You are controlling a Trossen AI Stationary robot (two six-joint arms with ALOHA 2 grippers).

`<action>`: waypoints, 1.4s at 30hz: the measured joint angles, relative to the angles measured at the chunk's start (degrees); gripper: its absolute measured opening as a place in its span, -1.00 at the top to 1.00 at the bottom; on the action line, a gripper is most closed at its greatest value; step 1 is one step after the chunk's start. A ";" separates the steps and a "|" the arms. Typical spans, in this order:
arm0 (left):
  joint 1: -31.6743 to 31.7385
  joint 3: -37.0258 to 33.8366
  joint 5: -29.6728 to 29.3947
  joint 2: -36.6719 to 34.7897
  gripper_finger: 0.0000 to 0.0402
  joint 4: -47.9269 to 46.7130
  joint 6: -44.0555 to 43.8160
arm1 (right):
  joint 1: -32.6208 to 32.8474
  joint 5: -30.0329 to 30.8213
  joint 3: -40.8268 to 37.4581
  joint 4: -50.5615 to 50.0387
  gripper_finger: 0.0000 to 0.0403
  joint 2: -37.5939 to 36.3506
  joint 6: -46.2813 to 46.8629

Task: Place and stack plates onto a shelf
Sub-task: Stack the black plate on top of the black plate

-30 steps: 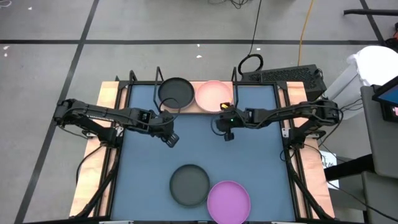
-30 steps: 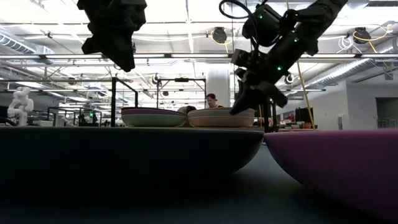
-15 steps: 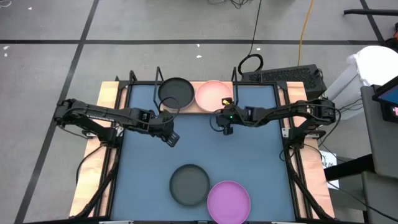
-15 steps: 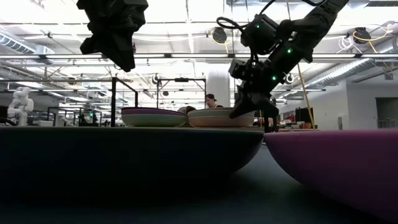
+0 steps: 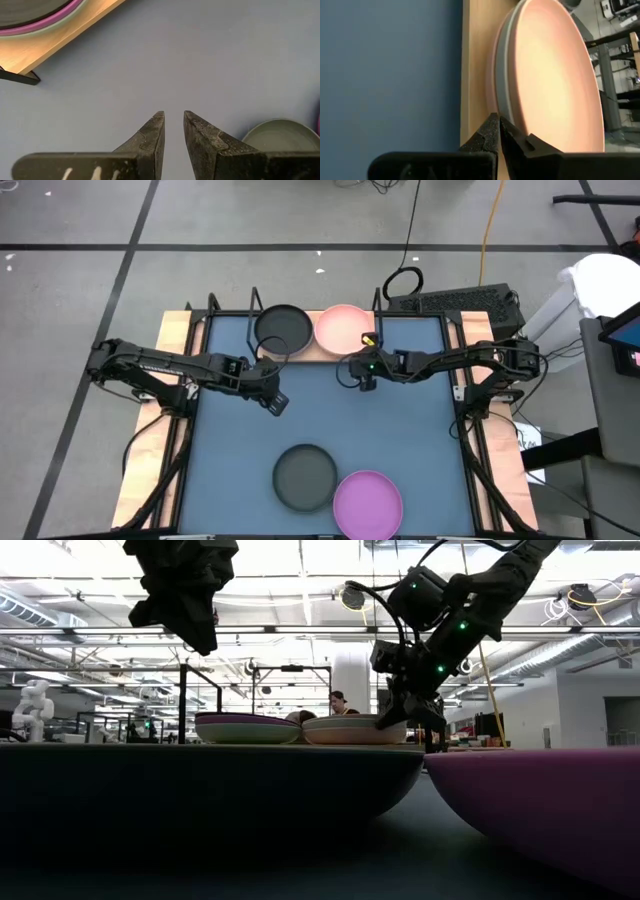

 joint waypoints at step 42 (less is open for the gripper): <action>0.93 -0.02 10.65 0.44 0.62 5.65 6.67 | 21.82 -8.26 0.04 -9.42 1.00 -21.47 94.68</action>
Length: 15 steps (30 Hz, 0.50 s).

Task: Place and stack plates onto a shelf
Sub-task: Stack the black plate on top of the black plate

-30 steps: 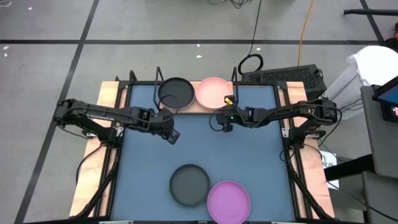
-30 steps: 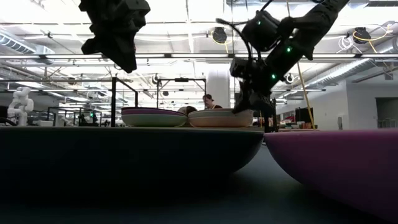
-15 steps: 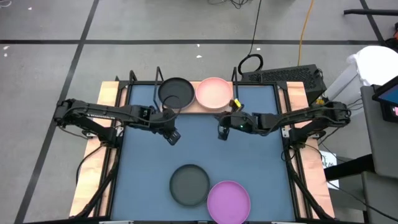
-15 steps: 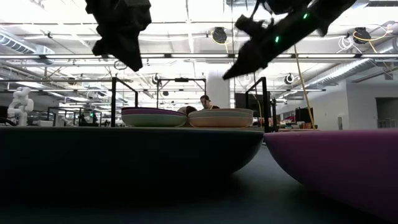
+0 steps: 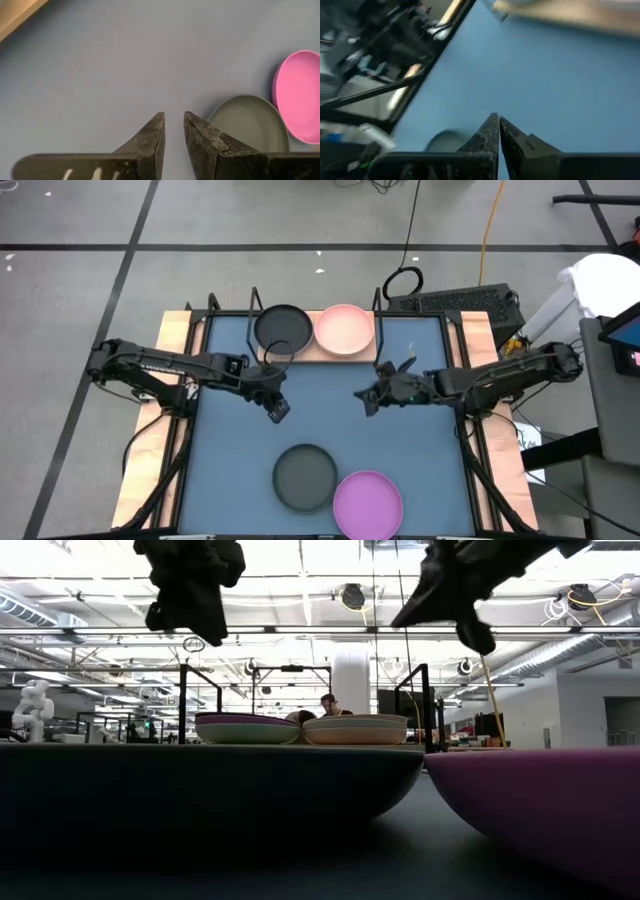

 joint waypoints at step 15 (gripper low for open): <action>-11.54 0.00 -2.60 0.00 0.62 0.23 -12.60 | 12.65 -0.08 0.04 -4.33 1.00 2.21 24.67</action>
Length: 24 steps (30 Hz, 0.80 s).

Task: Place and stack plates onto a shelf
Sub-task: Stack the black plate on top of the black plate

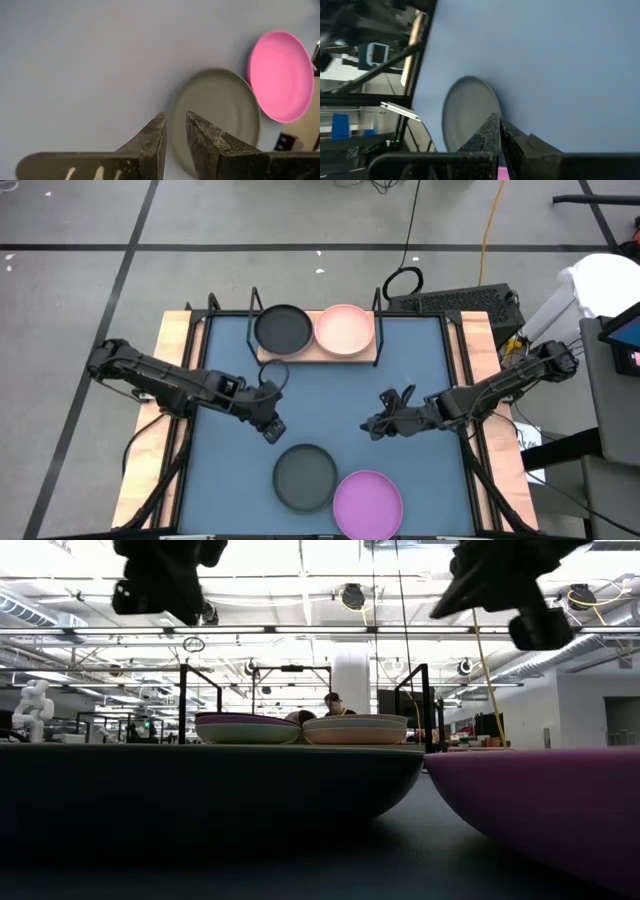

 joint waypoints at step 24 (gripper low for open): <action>-8.29 -0.02 0.50 6.08 0.02 0.95 -30.54 | 5.11 -15.02 0.00 -7.37 1.00 -0.02 -10.17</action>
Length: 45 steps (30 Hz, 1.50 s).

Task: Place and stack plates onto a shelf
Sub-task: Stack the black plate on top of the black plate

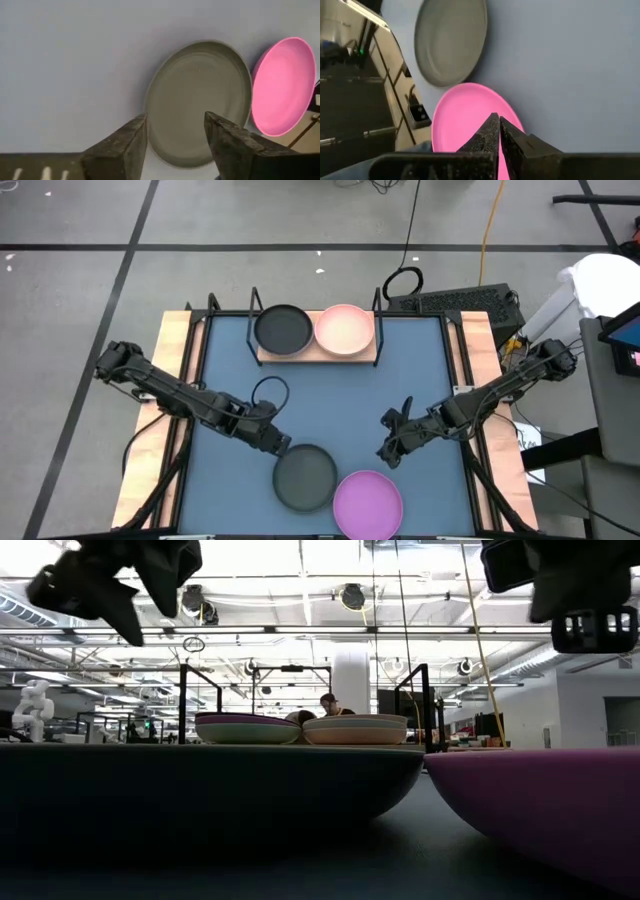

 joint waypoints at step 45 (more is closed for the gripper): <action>-0.22 -0.02 4.70 19.55 -0.61 5.91 1.75 | 4.42 -10.15 -0.04 0.69 0.74 0.00 -5.54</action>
